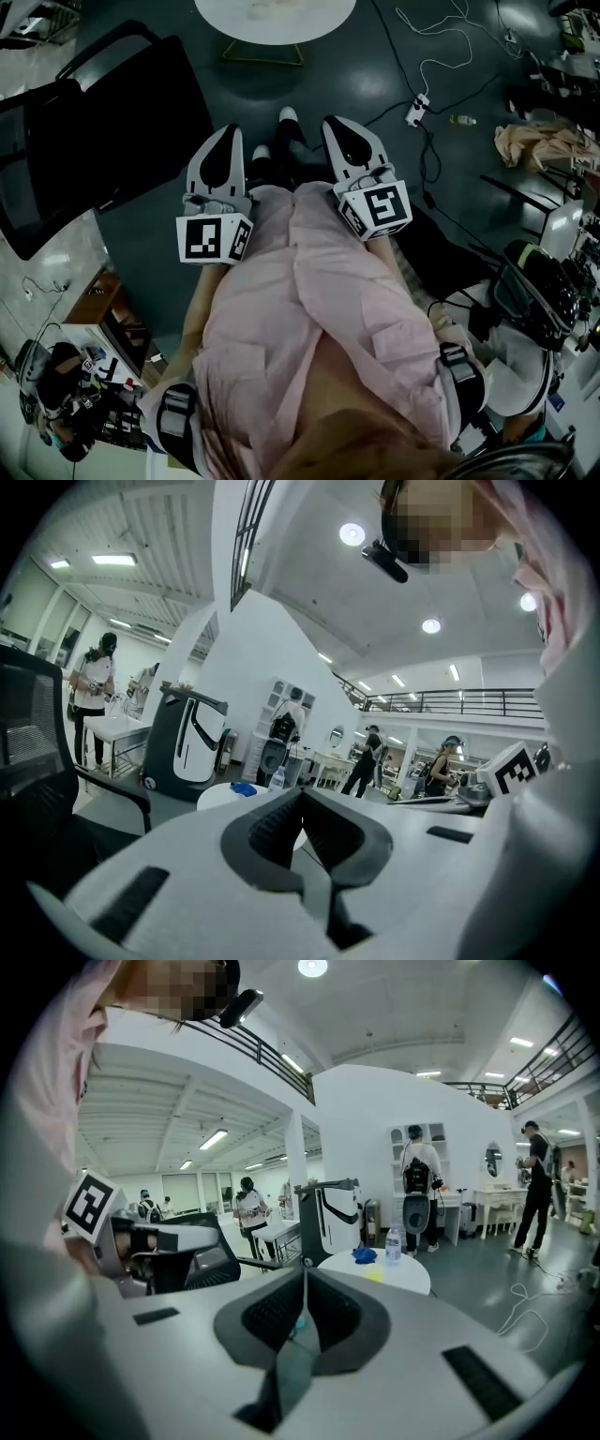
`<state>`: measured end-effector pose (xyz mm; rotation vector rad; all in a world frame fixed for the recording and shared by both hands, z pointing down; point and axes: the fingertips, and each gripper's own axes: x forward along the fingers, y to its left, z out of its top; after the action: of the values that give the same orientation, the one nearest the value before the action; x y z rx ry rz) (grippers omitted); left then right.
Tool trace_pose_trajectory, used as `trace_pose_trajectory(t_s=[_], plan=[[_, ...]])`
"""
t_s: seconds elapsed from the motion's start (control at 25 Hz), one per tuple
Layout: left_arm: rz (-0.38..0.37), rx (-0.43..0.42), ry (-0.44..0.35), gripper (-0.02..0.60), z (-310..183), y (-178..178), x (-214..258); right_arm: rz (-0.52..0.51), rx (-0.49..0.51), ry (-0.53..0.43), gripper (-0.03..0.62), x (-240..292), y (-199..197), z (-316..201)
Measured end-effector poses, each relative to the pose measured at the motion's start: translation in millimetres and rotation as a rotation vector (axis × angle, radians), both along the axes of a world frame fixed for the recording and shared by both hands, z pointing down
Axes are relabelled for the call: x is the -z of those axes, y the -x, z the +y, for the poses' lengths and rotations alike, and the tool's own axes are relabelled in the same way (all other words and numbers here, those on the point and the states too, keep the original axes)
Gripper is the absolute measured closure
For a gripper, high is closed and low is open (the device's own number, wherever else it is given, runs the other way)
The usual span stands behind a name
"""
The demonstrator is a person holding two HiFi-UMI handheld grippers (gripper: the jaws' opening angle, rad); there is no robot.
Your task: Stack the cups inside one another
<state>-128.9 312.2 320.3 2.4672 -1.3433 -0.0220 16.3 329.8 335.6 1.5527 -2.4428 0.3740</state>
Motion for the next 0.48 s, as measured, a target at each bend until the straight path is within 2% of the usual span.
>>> trace_pose_trajectory(t_s=[0.32, 0.48], plan=[[-0.039, 0.074, -0.031, 0.566, -42.8, -17.1, 8.8, -0.042, 0.076, -0.027, 0.562, 5.1, -17.2, -58.7], [-0.063, 0.086, -0.052, 0.566, -66.7, -29.4, 12.2, -0.057, 0.103, -0.045, 0.562, 7.1, -25.3, -85.6]])
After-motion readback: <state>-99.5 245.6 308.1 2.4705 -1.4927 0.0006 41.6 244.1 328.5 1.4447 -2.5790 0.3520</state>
